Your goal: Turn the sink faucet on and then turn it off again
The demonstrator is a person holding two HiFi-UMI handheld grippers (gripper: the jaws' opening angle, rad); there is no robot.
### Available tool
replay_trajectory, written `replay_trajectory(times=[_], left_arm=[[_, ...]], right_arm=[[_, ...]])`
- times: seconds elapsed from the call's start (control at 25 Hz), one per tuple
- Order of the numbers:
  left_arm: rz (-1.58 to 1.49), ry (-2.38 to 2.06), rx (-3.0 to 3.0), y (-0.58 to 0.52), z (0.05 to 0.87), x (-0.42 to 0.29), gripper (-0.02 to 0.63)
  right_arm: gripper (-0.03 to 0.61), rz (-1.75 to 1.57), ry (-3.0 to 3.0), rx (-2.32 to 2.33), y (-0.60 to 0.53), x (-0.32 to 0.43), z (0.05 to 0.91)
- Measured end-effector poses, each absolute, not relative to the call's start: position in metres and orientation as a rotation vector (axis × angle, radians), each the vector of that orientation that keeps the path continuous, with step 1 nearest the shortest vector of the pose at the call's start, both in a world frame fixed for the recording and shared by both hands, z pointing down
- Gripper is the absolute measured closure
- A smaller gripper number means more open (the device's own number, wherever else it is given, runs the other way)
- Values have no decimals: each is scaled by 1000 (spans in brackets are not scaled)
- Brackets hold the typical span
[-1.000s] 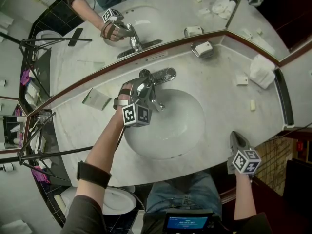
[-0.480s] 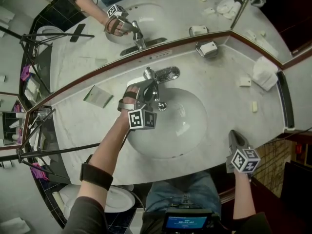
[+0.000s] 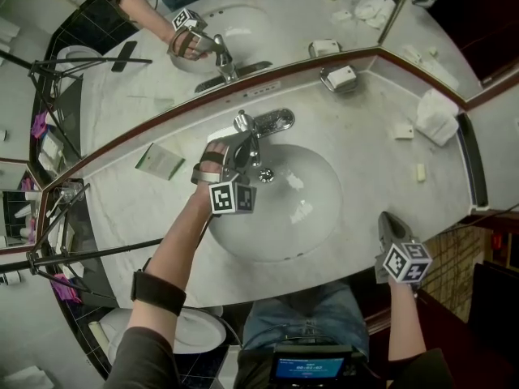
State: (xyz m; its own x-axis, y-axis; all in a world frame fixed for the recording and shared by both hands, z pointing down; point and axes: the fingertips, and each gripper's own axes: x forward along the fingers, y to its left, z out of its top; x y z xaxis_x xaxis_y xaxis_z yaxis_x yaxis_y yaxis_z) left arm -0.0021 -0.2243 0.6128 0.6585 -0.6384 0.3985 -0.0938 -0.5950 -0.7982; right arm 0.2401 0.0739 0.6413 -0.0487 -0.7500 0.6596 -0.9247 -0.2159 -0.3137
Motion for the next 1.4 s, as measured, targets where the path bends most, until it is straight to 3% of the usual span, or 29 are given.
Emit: replay_trajectory(times=[0.56,0.92,1.4], left_arm=[[-943,515,-2078,-193,597,-22,535],[-924,616,-2105,-151,542,-48,611],[-836,971,-2459,-100,457,-75,612]], right_arm=[[578,1089,-1840,1993,79,239,617],[578,1069,-1915,1940,70,227,599],[578,948,-2089,1834,28,204,546]])
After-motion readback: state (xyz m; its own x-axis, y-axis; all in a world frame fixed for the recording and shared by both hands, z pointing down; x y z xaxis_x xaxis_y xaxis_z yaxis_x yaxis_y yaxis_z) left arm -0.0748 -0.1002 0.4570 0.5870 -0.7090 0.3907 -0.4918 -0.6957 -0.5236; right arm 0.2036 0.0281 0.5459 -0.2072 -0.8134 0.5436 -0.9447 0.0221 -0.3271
